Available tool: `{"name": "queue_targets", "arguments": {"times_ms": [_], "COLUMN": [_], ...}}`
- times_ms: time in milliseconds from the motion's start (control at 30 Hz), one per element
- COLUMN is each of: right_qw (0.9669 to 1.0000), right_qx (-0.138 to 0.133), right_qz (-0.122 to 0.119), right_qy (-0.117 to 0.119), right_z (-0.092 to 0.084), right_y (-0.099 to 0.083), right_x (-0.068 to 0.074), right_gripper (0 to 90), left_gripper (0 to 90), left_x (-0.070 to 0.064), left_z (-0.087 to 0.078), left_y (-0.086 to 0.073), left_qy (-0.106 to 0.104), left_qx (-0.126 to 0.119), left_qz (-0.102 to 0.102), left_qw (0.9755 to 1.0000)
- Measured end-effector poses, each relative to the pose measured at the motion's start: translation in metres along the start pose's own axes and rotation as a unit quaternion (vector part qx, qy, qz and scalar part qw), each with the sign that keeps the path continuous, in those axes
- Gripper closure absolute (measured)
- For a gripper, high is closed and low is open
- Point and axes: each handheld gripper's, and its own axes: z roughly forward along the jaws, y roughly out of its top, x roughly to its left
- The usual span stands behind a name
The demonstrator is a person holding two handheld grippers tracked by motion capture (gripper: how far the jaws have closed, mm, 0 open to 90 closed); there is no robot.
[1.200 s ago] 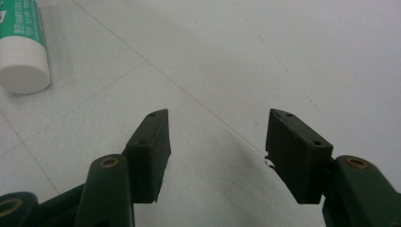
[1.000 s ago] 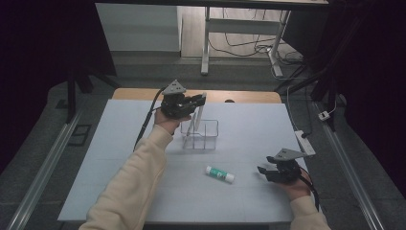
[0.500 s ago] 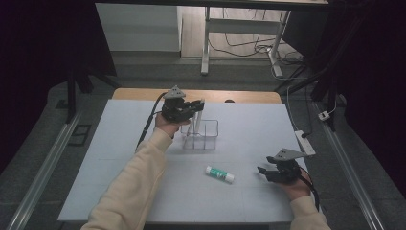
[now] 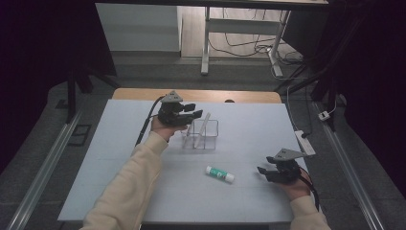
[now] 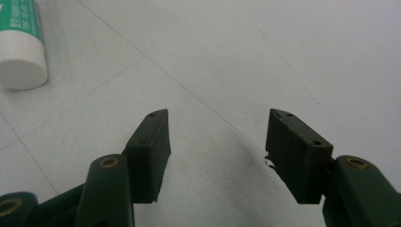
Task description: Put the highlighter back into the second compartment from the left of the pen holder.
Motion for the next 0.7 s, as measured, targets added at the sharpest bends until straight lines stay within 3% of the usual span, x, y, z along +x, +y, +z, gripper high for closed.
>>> {"name": "queue_targets", "arguments": {"times_ms": [400,700], "right_qw": [1.0000,1.0000], "right_qx": [-0.001,-0.001], "right_qz": [0.000,0.000], "right_qy": [-0.001,-0.002], "right_z": [0.000,0.000], "right_y": [0.000,0.000], "right_x": [0.000,0.001], "right_gripper": [40.2,40.3], "left_gripper": [50.8,49.5], "left_x": [-0.004,0.001], "left_z": [-0.024,-0.043], "left_y": [-0.019,-0.041], "left_qy": [0.013,0.033], "left_qx": [0.024,0.029], "left_qz": [0.019,-0.005], "left_qw": [0.9994,0.9990]}}
